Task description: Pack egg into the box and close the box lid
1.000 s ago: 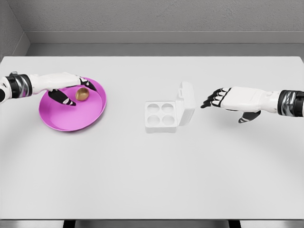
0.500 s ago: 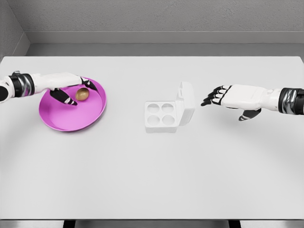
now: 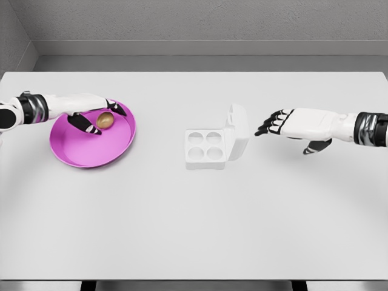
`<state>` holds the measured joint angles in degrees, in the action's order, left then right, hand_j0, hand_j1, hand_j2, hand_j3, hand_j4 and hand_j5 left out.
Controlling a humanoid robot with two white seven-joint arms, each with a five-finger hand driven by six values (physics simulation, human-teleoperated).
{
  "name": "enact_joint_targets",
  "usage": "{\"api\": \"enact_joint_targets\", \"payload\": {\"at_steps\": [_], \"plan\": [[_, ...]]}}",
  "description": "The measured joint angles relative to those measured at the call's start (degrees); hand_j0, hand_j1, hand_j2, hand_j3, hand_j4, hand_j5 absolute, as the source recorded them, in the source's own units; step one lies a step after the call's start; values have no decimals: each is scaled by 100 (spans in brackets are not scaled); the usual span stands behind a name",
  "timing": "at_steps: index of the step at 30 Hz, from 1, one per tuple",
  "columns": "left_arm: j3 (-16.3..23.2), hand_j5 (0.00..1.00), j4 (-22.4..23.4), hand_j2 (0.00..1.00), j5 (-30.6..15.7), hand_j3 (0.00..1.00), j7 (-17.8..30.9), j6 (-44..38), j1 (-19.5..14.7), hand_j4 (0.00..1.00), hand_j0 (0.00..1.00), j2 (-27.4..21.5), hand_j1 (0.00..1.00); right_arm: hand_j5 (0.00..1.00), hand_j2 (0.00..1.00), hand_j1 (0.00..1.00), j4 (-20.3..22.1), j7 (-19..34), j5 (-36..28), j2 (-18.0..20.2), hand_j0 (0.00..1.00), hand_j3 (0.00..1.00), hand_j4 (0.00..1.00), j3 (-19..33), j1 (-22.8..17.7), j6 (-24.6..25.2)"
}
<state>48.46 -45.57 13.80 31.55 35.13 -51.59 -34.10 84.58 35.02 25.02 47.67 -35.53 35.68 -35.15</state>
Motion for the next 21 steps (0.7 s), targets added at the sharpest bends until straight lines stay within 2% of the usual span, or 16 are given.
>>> {"api": "enact_joint_targets", "payload": {"at_steps": [5,18,21], "plan": [[-1,74,19,74,0,74,28,0,0,74,74,16,74,100,100,100,5,0,-3,0,100,100,100,-1,0,0],[-9,73,98,73,-2,73,84,-1,-9,73,73,24,73,100,100,100,7,0,-3,0,100,100,100,-2,9,0],[-10,67,101,67,-3,67,103,-1,-9,67,67,27,67,100,100,100,11,0,-4,0,100,100,100,-2,35,0]]}}
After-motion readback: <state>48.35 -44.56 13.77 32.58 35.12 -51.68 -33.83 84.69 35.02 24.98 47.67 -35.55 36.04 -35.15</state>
